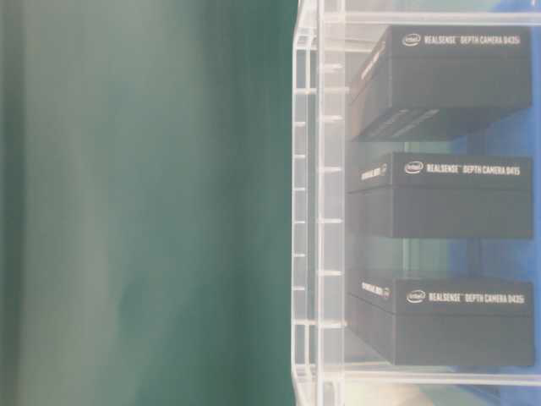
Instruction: Take the box out of the case with the right arm.
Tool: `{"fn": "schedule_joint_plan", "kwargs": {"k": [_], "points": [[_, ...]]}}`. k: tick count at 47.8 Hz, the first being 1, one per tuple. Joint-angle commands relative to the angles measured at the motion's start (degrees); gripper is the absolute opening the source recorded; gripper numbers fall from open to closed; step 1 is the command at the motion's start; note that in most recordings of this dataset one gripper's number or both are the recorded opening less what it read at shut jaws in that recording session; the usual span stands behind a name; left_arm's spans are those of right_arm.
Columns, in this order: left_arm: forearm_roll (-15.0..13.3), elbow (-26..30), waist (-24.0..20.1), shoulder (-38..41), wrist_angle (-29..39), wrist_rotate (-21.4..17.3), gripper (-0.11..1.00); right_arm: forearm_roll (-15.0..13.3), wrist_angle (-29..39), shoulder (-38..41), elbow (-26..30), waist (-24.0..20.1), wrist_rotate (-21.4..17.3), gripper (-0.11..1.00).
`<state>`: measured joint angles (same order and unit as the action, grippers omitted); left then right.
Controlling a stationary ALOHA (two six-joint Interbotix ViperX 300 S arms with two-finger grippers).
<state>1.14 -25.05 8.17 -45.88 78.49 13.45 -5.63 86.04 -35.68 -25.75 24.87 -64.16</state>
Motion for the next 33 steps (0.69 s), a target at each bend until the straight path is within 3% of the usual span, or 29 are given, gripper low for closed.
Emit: {"fn": "schedule_joint_plan", "kwargs": {"k": [1,19,23,33], "points": [[0.26,1.49,0.18,0.26,-0.18,0.0,0.0,0.0,-0.44,0.0,1.41,0.26,0.18,0.0],[0.26,1.49,0.18,0.26,-0.18,0.0,0.0,0.0,-0.35,-0.18,1.23,0.26,0.09,0.05],[0.26,1.49,0.26,0.26,-0.18,0.0,0.0,-0.35,-0.35,-0.18,1.14,0.35,-0.09,0.2],[0.18,1.49,0.18,0.26,-0.09,0.0,0.0,-0.44,-0.18,0.26,0.97,0.26,-0.79,0.83]]}}
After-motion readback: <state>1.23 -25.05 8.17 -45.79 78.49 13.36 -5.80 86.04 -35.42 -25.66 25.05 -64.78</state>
